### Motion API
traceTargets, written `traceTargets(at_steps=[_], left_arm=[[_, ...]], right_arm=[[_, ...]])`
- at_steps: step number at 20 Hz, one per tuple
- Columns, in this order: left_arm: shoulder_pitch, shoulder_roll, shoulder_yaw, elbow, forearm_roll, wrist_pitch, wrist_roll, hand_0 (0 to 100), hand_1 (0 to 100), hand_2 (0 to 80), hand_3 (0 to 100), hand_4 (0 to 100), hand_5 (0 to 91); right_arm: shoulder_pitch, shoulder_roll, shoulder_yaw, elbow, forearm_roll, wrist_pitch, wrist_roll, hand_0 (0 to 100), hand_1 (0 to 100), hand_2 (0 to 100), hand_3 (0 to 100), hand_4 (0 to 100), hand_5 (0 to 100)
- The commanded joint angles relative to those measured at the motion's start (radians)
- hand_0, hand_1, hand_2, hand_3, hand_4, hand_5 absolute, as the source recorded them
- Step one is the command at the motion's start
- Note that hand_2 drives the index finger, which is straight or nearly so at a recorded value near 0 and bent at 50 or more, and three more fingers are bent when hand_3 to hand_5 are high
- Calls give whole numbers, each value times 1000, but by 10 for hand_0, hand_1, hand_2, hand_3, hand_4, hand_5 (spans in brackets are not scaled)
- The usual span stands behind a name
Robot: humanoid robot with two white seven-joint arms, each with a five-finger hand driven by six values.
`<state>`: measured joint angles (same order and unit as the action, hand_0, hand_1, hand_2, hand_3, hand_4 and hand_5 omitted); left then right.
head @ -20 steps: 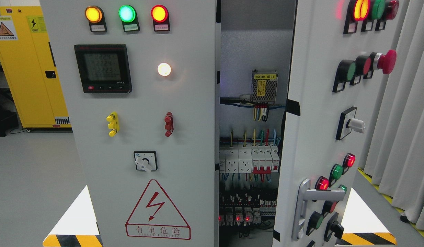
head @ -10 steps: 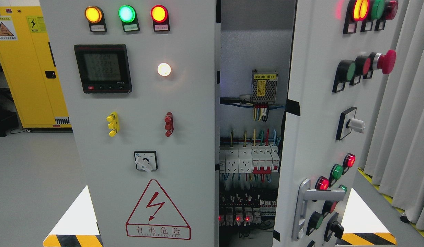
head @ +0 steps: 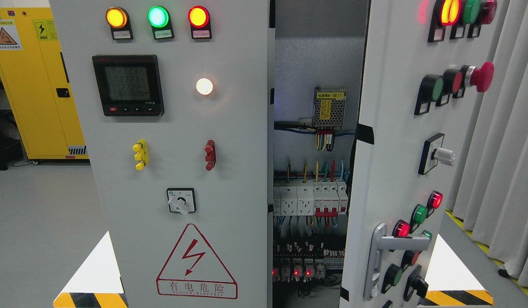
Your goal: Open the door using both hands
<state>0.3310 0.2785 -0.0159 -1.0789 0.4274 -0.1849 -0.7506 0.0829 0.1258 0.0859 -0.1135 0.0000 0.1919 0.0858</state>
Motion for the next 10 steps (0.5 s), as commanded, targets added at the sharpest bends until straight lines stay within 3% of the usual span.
traceTargets(at_steps=[1, 4, 6, 10], left_arm=[[45, 280, -22, -645, 36, 2, -1, 0, 0, 0, 0, 0, 0], [40, 361, -81, -748, 111, 65, 0, 0, 0, 0, 0, 0, 0], [26, 375, -82, -809, 166, 135, 0, 0, 0, 0, 0, 0, 0], [-16, 412, -82, -880, 174, 143, 0, 0, 0, 0, 0, 0, 0]], right_arm=[[0, 0, 0, 0, -23, 0, 0, 260, 0, 0, 0, 0, 0], [0, 0, 0, 0, -23, 0, 0, 260, 0, 0, 0, 0, 0], [0, 0, 0, 0, -23, 0, 0, 260, 0, 0, 0, 0, 0], [0, 0, 0, 0, -25, 0, 0, 260, 0, 0, 0, 0, 0]])
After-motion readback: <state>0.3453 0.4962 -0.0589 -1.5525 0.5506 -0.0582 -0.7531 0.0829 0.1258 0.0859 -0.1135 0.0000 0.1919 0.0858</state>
